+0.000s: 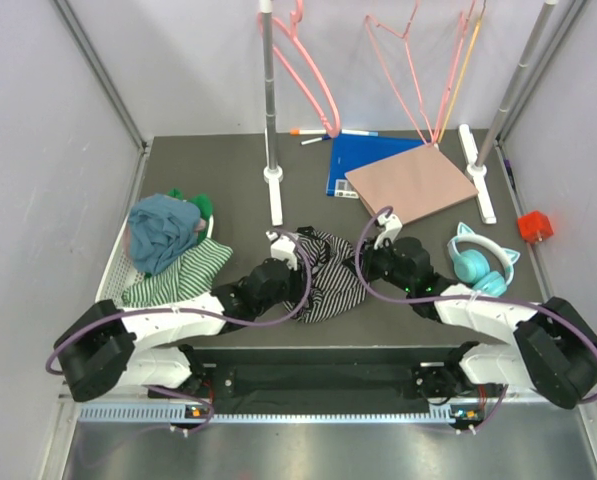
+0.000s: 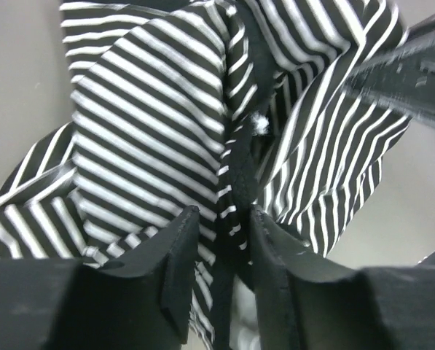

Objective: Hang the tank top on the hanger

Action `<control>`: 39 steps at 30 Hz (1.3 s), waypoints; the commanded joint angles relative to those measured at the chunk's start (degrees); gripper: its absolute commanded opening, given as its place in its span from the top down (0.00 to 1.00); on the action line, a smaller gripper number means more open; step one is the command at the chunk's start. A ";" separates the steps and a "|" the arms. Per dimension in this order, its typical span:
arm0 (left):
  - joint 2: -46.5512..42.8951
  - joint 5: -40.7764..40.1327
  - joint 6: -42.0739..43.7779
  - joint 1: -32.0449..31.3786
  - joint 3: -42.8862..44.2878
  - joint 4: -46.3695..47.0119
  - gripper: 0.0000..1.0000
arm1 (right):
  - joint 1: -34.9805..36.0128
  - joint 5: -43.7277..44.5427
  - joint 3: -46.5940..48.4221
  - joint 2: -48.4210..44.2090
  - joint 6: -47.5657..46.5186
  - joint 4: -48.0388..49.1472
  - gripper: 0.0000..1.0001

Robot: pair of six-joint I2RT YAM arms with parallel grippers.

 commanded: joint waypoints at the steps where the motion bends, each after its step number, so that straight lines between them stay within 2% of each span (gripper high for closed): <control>1: -6.07 -2.77 -2.51 0.16 -3.55 1.03 0.56 | 0.80 4.68 3.01 -1.74 -0.31 -0.39 1.00; 4: -8.89 -4.08 -2.43 0.25 -4.88 1.12 0.57 | 0.62 6.88 2.93 -3.33 -0.66 -3.90 1.00; 9: -9.96 -4.97 -0.94 0.34 -5.41 3.49 0.72 | 0.71 7.42 0.38 -6.14 -0.13 -7.07 1.00; 10: -9.70 -4.88 -0.94 0.42 -5.41 4.80 0.80 | 0.71 7.41 -0.23 -7.19 0.13 -7.86 1.00; 11: -9.43 -4.79 -0.94 0.42 -5.32 5.59 0.83 | 0.62 7.41 -1.46 -7.64 0.48 -8.30 1.00; 13: -8.21 -3.92 -0.94 0.60 -5.06 6.83 0.85 | 0.62 7.50 -2.43 -9.39 0.75 -9.79 1.00; 18: -4.44 -1.98 -0.24 0.69 -3.21 11.13 0.73 | 0.80 8.29 -5.33 -13.35 1.45 -12.00 1.00; 20: -2.41 -1.28 -0.06 0.78 -2.95 13.15 0.62 | 0.80 8.21 -6.38 -14.84 1.89 -12.09 1.00; 23: 1.37 0.39 -1.11 0.95 -1.72 14.30 0.54 | 0.80 8.12 -7.88 -16.16 2.68 -12.09 0.99; 24: 2.86 0.83 -1.72 1.04 -1.63 15.69 0.49 | 0.80 8.12 -8.23 -16.25 2.77 -12.09 0.99; 26: 4.10 1.71 -2.25 1.04 -1.71 17.46 0.49 | 0.71 8.29 -9.11 -16.60 3.12 -12.09 0.99; 30: 6.21 1.89 -2.52 1.04 -1.10 19.04 0.67 | 0.80 8.21 -9.55 -17.22 3.30 -12.44 0.99; 31: 6.47 1.89 -2.52 1.04 -1.10 19.74 0.78 | 0.80 8.29 -9.55 -17.48 3.21 -12.61 0.99; 33: 6.39 1.10 -1.91 1.13 -0.75 20.10 0.90 | 0.71 8.29 -8.94 -17.83 3.04 -12.79 0.99; 34: 6.13 0.49 -1.64 1.30 -0.40 19.32 1.00 | 0.80 8.29 -7.72 -17.75 2.16 -13.66 0.99; 39: 1.31 -0.23 2.39 6.39 6.27 13.35 1.00 | 0.80 16.02 2.73 -17.57 -2.49 -22.35 1.00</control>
